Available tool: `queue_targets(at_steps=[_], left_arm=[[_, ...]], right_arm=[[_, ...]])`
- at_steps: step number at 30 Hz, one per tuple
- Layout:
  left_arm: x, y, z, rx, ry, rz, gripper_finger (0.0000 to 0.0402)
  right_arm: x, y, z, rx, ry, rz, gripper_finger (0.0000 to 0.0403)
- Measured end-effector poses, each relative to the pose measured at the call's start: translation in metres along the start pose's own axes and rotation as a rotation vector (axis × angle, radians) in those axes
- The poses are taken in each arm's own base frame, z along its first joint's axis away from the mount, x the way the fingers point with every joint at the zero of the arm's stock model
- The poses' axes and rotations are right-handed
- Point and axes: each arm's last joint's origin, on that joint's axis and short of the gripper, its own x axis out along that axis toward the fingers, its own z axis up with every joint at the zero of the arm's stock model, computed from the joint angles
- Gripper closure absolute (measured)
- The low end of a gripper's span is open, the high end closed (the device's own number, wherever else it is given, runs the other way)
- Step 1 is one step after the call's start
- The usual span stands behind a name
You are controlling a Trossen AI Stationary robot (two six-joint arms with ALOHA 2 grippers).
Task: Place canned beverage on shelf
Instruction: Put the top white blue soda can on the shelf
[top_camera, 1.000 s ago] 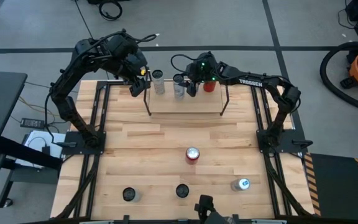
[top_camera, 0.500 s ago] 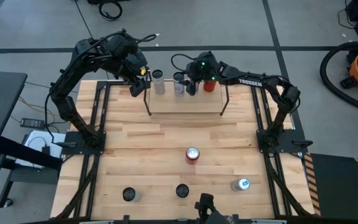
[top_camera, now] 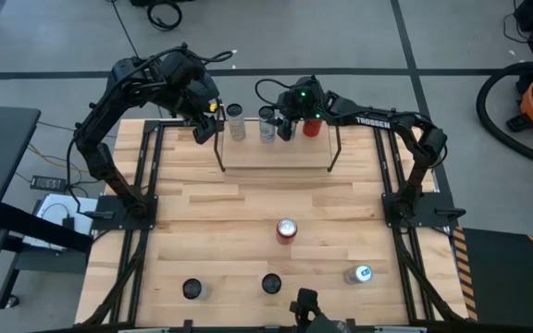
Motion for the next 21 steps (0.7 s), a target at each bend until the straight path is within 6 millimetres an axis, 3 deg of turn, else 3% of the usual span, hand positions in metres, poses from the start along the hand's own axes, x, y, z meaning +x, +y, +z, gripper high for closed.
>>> queue_targets(at_steps=[5,13,21], left_arm=[[0.000,0.000,0.000,0.002,0.000,0.000,0.0095],[0.000,0.000,0.000,0.002,0.000,0.000,0.0095],[0.000,0.000,0.000,0.020,0.000,0.000,0.0095]], right_arm=[[0.000,0.001,0.001,-0.008,-0.001,0.006,0.0137],[0.000,0.003,0.001,-0.007,-0.005,0.026,0.0089],[-0.012,0.003,0.013,0.039,-0.062,0.012,0.0073]])
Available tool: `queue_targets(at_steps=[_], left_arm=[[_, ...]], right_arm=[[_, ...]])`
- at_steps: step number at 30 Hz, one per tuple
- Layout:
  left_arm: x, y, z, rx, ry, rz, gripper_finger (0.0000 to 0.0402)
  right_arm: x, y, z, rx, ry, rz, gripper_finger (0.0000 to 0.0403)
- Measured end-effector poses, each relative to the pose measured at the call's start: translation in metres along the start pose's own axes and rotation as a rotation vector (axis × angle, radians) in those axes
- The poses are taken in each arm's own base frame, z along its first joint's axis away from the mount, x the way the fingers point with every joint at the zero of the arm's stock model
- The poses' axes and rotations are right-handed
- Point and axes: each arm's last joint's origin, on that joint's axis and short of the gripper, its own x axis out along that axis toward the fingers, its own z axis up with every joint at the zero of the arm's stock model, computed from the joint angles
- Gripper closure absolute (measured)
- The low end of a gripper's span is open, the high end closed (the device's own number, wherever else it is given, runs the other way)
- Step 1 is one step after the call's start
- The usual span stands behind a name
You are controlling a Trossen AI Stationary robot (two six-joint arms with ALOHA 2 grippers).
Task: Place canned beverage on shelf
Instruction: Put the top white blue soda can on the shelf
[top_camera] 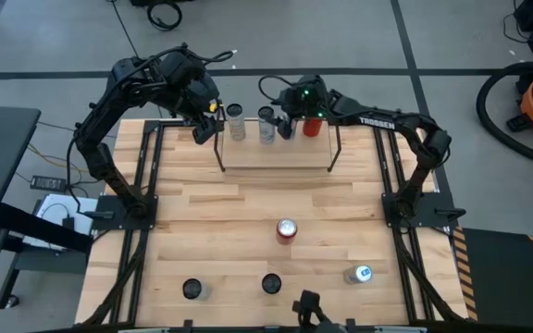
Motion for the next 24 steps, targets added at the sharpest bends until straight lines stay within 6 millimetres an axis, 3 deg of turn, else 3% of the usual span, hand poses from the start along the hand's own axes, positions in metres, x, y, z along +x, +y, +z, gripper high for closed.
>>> queue_targets(at_steps=[7,24], left_arm=[[0.000,0.000,0.001,0.001,-0.009,0.000,0.0095],[0.000,0.000,0.001,-0.003,-0.009,0.000,0.0095]], right_arm=[[0.003,0.004,0.007,0.107,-0.041,-0.107,0.0075],[0.006,0.018,0.002,0.140,0.037,-0.167,0.0073]])
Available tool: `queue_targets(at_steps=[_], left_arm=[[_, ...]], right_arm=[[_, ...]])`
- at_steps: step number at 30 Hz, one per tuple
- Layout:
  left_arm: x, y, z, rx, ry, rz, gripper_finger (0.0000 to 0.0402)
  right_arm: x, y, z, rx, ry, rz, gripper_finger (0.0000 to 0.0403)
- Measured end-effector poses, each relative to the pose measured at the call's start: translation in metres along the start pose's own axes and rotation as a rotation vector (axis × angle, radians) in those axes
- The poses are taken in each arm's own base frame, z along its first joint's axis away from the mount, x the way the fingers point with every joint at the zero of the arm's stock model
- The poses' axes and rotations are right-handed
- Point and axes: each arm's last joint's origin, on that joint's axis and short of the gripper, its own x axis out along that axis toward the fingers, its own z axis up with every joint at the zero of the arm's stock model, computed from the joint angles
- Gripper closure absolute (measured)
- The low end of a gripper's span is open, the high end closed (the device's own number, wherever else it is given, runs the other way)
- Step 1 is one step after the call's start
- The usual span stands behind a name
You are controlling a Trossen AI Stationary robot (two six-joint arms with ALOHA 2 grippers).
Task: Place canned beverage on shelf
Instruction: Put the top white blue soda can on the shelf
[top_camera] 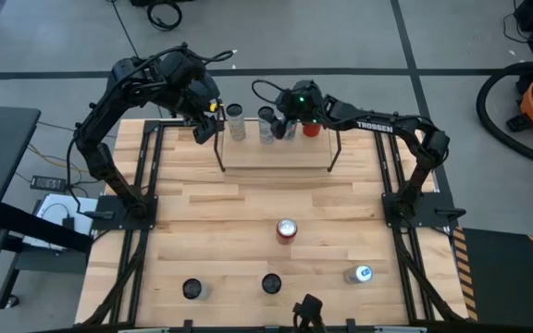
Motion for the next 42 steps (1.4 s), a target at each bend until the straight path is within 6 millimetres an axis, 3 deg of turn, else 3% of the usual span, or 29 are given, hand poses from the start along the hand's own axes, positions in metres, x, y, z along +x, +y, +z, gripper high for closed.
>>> queue_targets(at_steps=[19,28,35,42], left_arm=[[0.000,0.000,0.000,0.007,0.000,0.000,0.0095],[0.000,0.000,0.000,0.008,0.000,0.000,0.0095],[0.000,0.000,0.000,0.008,0.001,0.000,0.0095],[0.000,0.000,0.000,0.009,0.001,0.000,0.0095]], right_arm=[[0.016,0.004,-0.013,-0.050,0.047,0.010,0.0074],[0.016,0.004,-0.013,-0.117,0.046,0.041,0.0108],[0.016,-0.006,-0.014,-0.117,0.035,0.113,0.0149],[0.014,-0.021,-0.015,-0.146,0.019,0.186,0.0147]])
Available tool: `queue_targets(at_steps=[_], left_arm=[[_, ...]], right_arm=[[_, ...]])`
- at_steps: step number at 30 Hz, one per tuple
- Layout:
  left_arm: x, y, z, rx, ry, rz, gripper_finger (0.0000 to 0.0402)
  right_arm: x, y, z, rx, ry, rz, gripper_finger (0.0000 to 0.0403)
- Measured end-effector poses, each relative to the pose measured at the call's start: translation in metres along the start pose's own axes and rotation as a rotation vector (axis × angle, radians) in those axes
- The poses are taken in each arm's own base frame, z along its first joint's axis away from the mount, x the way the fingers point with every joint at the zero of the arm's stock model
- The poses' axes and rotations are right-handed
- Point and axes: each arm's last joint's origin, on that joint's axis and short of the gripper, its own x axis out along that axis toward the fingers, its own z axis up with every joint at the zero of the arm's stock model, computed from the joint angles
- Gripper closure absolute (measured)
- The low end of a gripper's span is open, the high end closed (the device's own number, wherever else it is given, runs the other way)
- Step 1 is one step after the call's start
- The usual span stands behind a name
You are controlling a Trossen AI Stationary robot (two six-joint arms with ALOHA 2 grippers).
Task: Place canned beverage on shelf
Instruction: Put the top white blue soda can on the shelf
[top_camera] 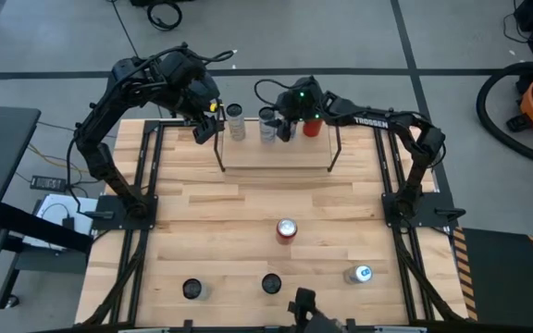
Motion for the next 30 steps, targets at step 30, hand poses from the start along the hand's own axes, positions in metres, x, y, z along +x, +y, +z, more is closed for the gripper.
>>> queue_targets(at_steps=[30], left_arm=[[0.0000,0.0000,0.0001,0.007,0.000,0.000,0.0095]], right_arm=[[-0.0041,-0.0087,-0.0011,-0.158,-0.066,0.138,0.0137]])
